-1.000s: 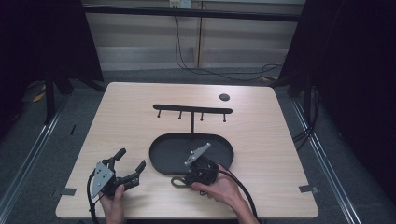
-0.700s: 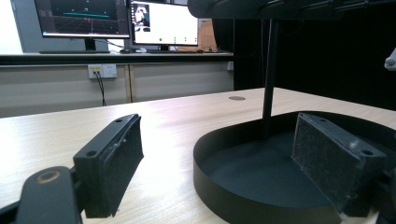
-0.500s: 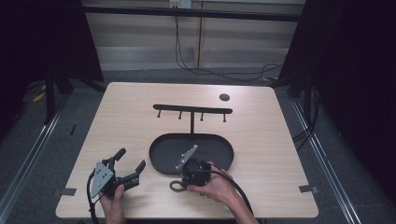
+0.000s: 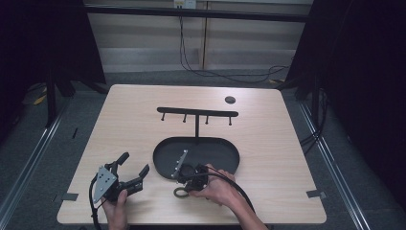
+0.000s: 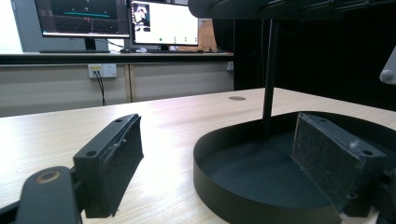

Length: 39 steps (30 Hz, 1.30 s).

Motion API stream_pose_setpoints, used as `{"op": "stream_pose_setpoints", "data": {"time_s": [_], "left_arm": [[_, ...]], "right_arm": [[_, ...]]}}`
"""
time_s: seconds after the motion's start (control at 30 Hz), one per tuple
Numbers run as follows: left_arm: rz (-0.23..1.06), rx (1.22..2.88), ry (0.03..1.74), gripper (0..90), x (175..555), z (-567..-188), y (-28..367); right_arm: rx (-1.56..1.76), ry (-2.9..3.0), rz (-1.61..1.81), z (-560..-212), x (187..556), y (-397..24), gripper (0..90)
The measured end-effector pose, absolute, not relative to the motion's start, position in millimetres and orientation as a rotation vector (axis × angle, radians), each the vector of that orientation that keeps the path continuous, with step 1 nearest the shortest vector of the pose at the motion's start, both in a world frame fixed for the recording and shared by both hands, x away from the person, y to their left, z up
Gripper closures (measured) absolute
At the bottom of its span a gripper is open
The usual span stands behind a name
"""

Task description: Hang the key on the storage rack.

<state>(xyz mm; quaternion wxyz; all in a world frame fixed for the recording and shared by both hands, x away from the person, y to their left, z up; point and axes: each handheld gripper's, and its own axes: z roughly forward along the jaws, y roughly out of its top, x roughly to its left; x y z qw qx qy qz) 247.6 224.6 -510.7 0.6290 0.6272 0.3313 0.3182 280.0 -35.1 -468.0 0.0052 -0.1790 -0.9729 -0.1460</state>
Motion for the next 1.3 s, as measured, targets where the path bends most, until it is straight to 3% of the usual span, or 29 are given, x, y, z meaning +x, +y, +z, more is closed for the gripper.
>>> {"op": "stream_pose_setpoints", "data": {"time_s": [1.3], "left_arm": [[0.731, 1.441, 0.761, 15.9, 247, -511, 225]], "right_arm": [[-0.512, -3.039, -0.296, -406, 288, -51, 85.7]]}}
